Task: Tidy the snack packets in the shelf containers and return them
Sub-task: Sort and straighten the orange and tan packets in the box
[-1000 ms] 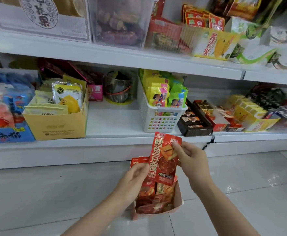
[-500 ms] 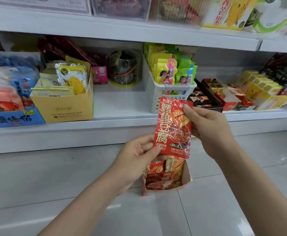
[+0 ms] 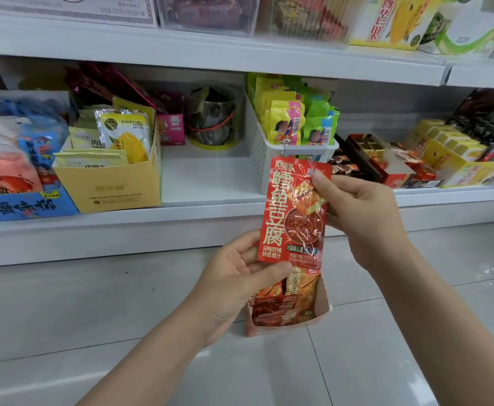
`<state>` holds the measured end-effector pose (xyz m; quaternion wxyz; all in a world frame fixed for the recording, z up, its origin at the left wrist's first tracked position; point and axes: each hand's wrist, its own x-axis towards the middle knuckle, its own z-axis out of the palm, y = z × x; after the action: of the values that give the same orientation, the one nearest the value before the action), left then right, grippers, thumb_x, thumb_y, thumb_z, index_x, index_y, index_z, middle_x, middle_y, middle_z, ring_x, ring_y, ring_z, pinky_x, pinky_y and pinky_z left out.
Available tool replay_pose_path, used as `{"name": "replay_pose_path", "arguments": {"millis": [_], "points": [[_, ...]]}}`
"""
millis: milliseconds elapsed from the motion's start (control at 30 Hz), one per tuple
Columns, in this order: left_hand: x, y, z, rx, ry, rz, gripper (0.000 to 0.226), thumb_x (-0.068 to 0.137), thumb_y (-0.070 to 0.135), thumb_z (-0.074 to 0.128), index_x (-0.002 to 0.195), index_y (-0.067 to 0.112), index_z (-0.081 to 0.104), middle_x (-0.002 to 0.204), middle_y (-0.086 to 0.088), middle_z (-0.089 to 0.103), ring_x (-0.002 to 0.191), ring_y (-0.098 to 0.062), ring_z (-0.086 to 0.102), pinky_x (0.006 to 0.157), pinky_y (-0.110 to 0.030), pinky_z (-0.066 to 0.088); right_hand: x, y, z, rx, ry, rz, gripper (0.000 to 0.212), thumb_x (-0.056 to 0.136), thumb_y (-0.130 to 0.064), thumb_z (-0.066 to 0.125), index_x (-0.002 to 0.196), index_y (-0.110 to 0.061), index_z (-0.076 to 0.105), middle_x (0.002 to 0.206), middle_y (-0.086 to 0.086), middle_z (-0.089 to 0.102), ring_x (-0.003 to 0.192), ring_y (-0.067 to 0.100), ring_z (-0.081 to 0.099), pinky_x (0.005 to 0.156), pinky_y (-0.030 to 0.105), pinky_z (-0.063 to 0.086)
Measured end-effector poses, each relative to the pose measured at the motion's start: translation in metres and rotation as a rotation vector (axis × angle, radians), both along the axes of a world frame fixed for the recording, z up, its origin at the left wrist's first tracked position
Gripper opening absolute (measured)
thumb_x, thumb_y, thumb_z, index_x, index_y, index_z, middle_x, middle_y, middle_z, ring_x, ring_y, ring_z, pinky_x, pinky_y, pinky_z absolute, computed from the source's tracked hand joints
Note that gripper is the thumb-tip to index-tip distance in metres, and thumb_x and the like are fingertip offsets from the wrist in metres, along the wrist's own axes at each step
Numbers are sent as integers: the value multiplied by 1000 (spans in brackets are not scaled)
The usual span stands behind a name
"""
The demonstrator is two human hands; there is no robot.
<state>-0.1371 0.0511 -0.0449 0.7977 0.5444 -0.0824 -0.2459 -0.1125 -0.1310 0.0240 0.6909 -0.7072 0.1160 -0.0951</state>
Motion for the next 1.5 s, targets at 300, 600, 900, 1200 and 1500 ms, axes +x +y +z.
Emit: {"name": "replay_pose_path", "arguments": {"millis": [300, 600, 900, 1200, 1500], "points": [[6, -12, 4, 290, -248, 522, 12, 93, 30, 66, 94, 39, 75, 89, 14, 77, 83, -6, 73, 65, -19, 55, -11, 12, -25, -169, 47, -90, 54, 87, -44, 70, 136, -24, 57, 110, -12, 72, 95, 7, 72, 79, 25, 60], [1, -16, -10, 841, -1145, 429, 39, 80, 5, 74, 117, 17, 73, 123, 2, 63, 109, -19, 57, 90, -38, 53, -15, 21, -27, 179, 112, -38, 30, 97, -31, 60, 98, -4, 72, 92, 19, 75, 77, 26, 72, 58, 28, 58], [5, -9, -9, -20, 71, 185, 28, 96, 28, 57, 119, 17, 67, 111, -5, 75, 106, -18, 70, 81, -24, 58, -17, 1, -22, 223, 139, -24, 37, 76, -41, 72, 98, -12, 76, 89, 5, 78, 78, 18, 76, 53, 20, 56], [4, -12, -5, 4, 1, 146, 35, 80, 20, 65, 115, 22, 68, 110, -1, 76, 105, -12, 71, 76, -18, 56, -15, -5, -22, 193, 129, -55, 43, 67, -42, 76, 95, -10, 76, 90, 2, 78, 82, 16, 76, 58, 20, 57], [2, -6, -3, -53, 32, 44, 45, 83, 3, 64, 126, 19, 62, 119, -5, 73, 112, -17, 68, 81, -23, 57, -15, -13, -22, 170, 174, -41, 27, 90, -37, 65, 94, -12, 74, 89, 2, 78, 85, 14, 75, 62, 20, 59]]}}
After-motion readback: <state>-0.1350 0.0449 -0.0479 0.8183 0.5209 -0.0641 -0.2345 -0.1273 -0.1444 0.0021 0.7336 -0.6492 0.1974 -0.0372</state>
